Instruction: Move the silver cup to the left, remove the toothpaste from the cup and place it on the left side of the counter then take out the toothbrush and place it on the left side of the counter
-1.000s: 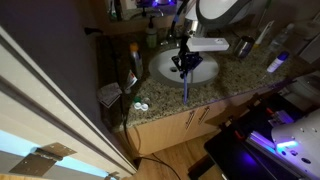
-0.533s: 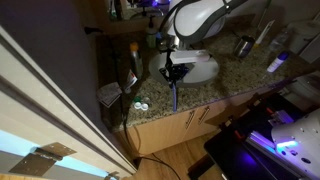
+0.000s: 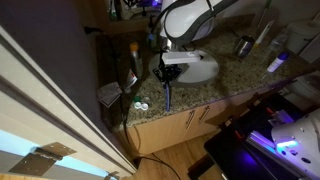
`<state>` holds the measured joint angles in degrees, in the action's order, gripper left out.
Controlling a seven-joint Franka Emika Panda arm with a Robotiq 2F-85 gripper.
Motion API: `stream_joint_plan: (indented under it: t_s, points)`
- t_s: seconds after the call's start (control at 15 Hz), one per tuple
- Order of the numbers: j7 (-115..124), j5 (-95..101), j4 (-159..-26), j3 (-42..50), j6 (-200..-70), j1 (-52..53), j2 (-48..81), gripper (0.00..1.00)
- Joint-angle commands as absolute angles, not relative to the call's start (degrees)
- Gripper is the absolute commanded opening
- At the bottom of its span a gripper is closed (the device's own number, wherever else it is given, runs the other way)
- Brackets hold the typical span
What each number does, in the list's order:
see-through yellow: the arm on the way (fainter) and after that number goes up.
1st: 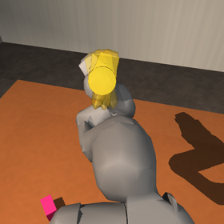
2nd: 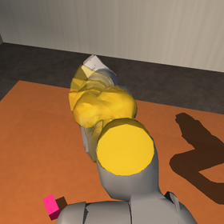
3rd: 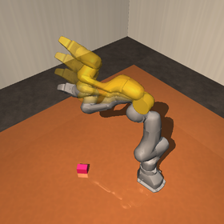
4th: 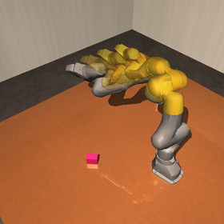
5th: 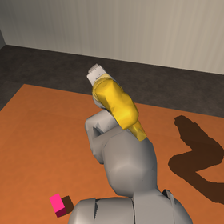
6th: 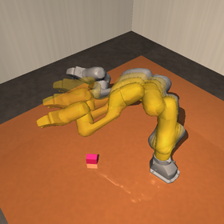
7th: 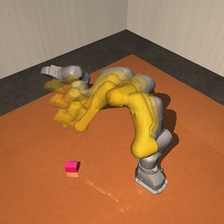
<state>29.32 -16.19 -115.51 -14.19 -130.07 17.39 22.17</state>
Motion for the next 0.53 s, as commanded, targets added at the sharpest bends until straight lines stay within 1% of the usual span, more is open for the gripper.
stream_joint_plan:
  t_s: [0.0, 0.47]
  points:
    - [29.79, -16.16, -113.12, -13.17, -128.44, 18.38, 23.68, 0.02]
    - [29.78, -16.18, -112.3, -12.99, -128.41, 18.6, 24.19, 0.02]
